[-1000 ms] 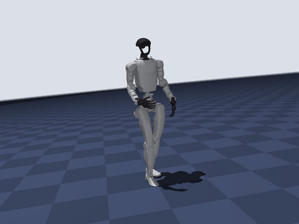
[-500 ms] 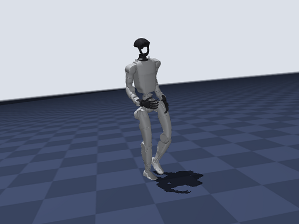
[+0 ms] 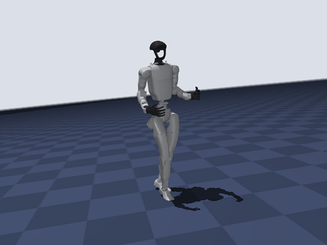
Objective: Walk run
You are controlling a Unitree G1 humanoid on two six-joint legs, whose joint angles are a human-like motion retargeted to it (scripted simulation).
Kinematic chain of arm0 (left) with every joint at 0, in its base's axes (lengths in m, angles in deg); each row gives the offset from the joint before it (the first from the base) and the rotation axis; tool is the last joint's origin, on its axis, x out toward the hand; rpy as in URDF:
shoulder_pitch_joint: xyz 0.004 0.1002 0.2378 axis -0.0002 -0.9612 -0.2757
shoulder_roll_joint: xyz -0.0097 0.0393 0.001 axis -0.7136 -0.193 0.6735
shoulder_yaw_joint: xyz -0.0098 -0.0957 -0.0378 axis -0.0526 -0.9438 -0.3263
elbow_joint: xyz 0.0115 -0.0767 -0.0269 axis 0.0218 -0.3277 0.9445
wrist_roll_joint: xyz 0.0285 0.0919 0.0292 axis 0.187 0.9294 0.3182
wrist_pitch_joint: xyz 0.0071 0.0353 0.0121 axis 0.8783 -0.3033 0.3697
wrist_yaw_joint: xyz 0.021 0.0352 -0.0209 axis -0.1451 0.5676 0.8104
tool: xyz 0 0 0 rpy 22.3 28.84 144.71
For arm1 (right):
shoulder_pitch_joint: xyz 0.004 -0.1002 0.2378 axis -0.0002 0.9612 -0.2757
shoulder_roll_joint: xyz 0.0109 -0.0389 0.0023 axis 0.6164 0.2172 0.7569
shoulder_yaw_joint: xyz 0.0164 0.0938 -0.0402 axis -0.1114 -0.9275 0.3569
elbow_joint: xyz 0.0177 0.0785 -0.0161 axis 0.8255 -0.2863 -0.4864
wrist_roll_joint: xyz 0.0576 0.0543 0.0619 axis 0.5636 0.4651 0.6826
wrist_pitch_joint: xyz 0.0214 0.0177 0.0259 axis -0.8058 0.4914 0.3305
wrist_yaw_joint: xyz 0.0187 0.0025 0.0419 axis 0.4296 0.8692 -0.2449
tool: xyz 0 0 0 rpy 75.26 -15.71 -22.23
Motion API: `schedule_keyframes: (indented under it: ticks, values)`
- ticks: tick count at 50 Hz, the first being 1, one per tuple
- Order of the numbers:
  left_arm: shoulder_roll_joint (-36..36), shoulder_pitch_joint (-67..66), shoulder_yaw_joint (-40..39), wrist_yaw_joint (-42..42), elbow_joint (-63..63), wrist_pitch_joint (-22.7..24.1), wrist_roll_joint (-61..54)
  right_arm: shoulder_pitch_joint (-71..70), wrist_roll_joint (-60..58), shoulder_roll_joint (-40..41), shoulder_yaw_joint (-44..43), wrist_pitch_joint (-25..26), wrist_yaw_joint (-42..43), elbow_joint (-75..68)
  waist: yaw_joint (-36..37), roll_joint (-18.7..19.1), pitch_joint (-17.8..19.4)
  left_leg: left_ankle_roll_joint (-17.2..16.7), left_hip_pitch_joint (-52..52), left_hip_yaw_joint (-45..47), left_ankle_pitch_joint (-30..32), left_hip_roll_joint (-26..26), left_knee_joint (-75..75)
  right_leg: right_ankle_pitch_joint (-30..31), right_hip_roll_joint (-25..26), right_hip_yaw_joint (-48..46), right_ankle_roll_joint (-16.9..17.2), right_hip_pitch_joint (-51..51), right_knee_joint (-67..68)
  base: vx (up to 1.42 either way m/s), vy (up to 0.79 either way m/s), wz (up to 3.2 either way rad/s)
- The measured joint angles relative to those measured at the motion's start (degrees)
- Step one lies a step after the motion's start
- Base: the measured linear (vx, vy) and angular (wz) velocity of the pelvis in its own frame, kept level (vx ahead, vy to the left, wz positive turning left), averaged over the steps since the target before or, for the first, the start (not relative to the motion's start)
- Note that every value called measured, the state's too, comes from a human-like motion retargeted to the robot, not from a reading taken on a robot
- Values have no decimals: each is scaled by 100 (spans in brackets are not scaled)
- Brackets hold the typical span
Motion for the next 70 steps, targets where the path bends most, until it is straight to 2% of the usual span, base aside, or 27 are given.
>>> schedule_keyframes:
  ticks: [5,7,8,10,11,14,18,23,25,27,28,30,32,33,35,38,43,47,48,50,52,55,58,60,65,68,70]
  values:
    - [-544,-146,94,101,481,214,579,-130,-42,-167,87,103,38,359,-907,324,46,-470,920,-42,1851,234,-173,-989,95,583,533,-306,-2180,123,-57,93]
    - [-601,-265,81,61,509,245,656,-261,-57,-212,182,144,148,579,-967,273,77,-782,1145,-11,2703,185,209,-433,79,426,10,-268,-2113,133,-65,-16]
    - [-607,-376,82,34,489,256,660,-305,-63,-224,230,175,199,708,-958,248,65,-993,1164,64,3187,187,542,-220,123,363,-542,-218,-1951,158,-81,-75]
    - [-540,-864,-113,-213,340,372,717,-243,-25,-209,495,202,271,950,-634,305,114,-997,812,732,3577,399,2272,-847,837,804,-1173,126,-1290,156,-79,-152]
    - [-464,-1093,-169,-440,93,465,907,-300,69,-176,459,162,318,961,-450,357,124,-998,498,572,3577,481,3142,-1120,987,1073,-1040,218,-1043,159,-71,-101]
    - [-147,-1611,-309,-668,-693,687,1691,-752,175,-119,225,206,355,774,45,-45,-122,-887,-556,490,2888,-29,4080,-1503,457,1045,-819,787,-1146,143,-59,-30]
    - [208,-2467,-608,-550,-995,917,1779,-1011,-151,-124,566,87,563,660,240,-443,-140,-172,-1786,1221,974,309,3814,-1333,432,1020,-869,1774,-1958,127,-40,-30]
    - [286,-2907,-802,-215,-803,1037,1270,-936,27,-155,611,14,316,815,1066,-733,86,8,-2517,1222,305,32,1145,549,799,863,-629,2929,-2785,139,-51,-54]
    - [303,-2853,-858,-72,-663,1010,1228,-848,139,-179,572,66,85,871,1550,-901,218,-233,-2491,923,156,-112,154,1365,807,928,-505,3310,-2778,122,-53,-119]
    - [259,-2621,-848,189,-493,979,1297,-799,149,-138,468,106,-71,889,1723,-879,349,-425,-2316,810,379,-18,-278,2082,958,1049,-237,3584,-2465,137,-54,-43]
    - [236,-2459,-819,388,-403,965,1381,-791,127,-116,382,132,-137,882,1715,-849,418,-24,-2262,794,974,-10,-223,2461,1035,1065,-26,3673,-2194,154,-54,49]
    - [219,-2151,-725,887,-237,941,1613,-680,62,-141,266,156,-277,868,1290,-1094,505,551,-1863,609,-16,-578,358,2762,891,1006,596,3378,-465,145,-47,149]
    - [239,-1721,-560,1183,-290,878,1563,-318,37,-161,206,107,-449,769,780,-1250,442,443,-1638,202,-620,-846,1059,2762,624,513,591,2880,1251,173,-50,144]
    - [300,-1359,-677,1120,-324,855,1339,-216,96,-130,288,119,-518,674,643,-1006,364,363,-1567,89,-740,-524,1120,2762,803,468,508,2635,1344,144,-59,6]
    - [460,-569,-744,619,-349,612,570,-93,296,-93,421,177,-519,406,716,-686,222,241,-1402,93,-1023,-55,1184,2189,941,648,265,1965,1655,116,-57,-75]
    - [497,79,-458,398,0,363,-376,286,362,-171,448,109,-488,241,705,-535,84,182,-728,94,-831,57,661,1090,850,695,0,1066,1467,137,-64,-26]
    - [-42,245,-189,551,641,444,-549,550,66,-455,206,1,-523,195,-175,-119,-5,-224,225,-168,932,119,-50,-33,82,-185,-4,104,-578,122,-49,96]
    - [-426,-42,-94,553,764,498,-216,477,-74,-605,171,12,-445,308,-595,77,-49,-606,903,29,2488,264,-117,-637,278,608,-150,-152,-2317,122,-52,46]
    - [-479,-103,-52,554,720,509,-127,426,-92,-620,167,13,-396,393,-557,55,-34,-714,1030,25,2895,206,34,-210,246,661,-435,-145,-2368,140,-66,-35]
    - [-549,-272,32,488,566,500,50,370,-94,-604,189,44,-291,650,-482,96,61,-1091,943,74,3577,262,1088,-325,465,538,-1184,5,-2050,146,-71,-74]
    - [-446,-690,-148,99,255,608,327,305,-43,-510,401,91,-172,845,-228,254,266,-954,414,617,3577,668,3229,-1151,1194,1144,-1228,304,-1179,157,-81,-104]
    - [27,-1050,-209,-347,-533,833,909,-376,222,-282,-102,277,-296,687,241,-124,79,-723,-645,482,3206,107,4203,-1670,562,1264,-890,686,-1087,135,-63,-15]
    - [438,-1720,-268,-271,-881,997,1010,-699,312,-247,177,213,-178,530,325,-441,-86,-227,-1498,1045,1962,156,4119,-1737,391,1260,-868,1363,-1550,146,-46,-41]
    - [613,-2136,-294,-209,-895,1113,944,-877,316,-257,312,120,-50,515,503,-512,-41,-147,-2053,1137,1305,136,3528,-1258,464,1087,-826,1850,-2042,122,-40,-49]
    - [525,-2659,-620,-92,-683,1258,1174,-967,338,-300,338,67,-173,702,1348,-652,223,-275,-2412,1082,814,-29,358,1019,1007,1286,-515,2969,-2662,130,-53,-98]
    - [373,-2415,-815,340,-450,1289,1603,-891,210,-292,195,70,-278,785,1726,-752,374,-712,-2191,998,633,-45,-726,2105,1015,1181,-125,3616,-2548,154,-48,-64]
    - [265,-2113,-864,776,-268,1249,1872,-866,75,-263,119,107,-371,799,1730,-841,416,185,-2141,1269,963,-1,-503,2762,1013,1270,301,3781,-2011,145,-49,32]
